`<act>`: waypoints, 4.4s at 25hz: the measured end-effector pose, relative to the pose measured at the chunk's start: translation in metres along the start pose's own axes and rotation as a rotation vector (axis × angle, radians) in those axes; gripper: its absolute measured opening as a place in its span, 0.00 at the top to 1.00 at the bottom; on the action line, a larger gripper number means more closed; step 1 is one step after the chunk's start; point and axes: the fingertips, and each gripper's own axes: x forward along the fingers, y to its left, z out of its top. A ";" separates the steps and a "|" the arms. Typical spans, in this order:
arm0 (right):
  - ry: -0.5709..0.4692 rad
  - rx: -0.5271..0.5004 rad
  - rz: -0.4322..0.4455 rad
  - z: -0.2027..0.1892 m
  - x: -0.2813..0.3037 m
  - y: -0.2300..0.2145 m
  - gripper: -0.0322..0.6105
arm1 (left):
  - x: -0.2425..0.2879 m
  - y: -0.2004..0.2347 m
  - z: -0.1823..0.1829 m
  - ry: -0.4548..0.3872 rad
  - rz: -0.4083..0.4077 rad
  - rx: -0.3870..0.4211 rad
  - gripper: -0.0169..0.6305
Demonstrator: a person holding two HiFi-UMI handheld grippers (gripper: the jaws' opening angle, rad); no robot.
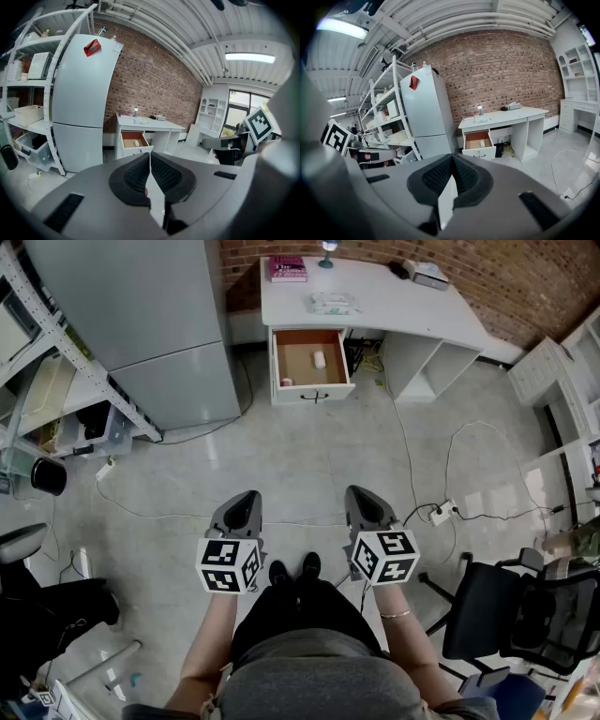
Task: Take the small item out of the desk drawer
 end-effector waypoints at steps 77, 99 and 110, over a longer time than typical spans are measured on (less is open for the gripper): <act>0.031 0.110 -0.057 0.145 0.297 -0.124 0.69 | 0.309 0.135 0.158 -0.007 -0.046 -0.058 0.93; 0.209 0.126 0.015 0.147 0.450 -0.189 0.69 | 0.417 0.170 0.185 0.051 0.030 -0.113 0.93; 0.328 0.149 -0.002 0.113 0.525 -0.229 0.69 | 0.462 0.183 0.161 0.131 0.067 -0.129 0.93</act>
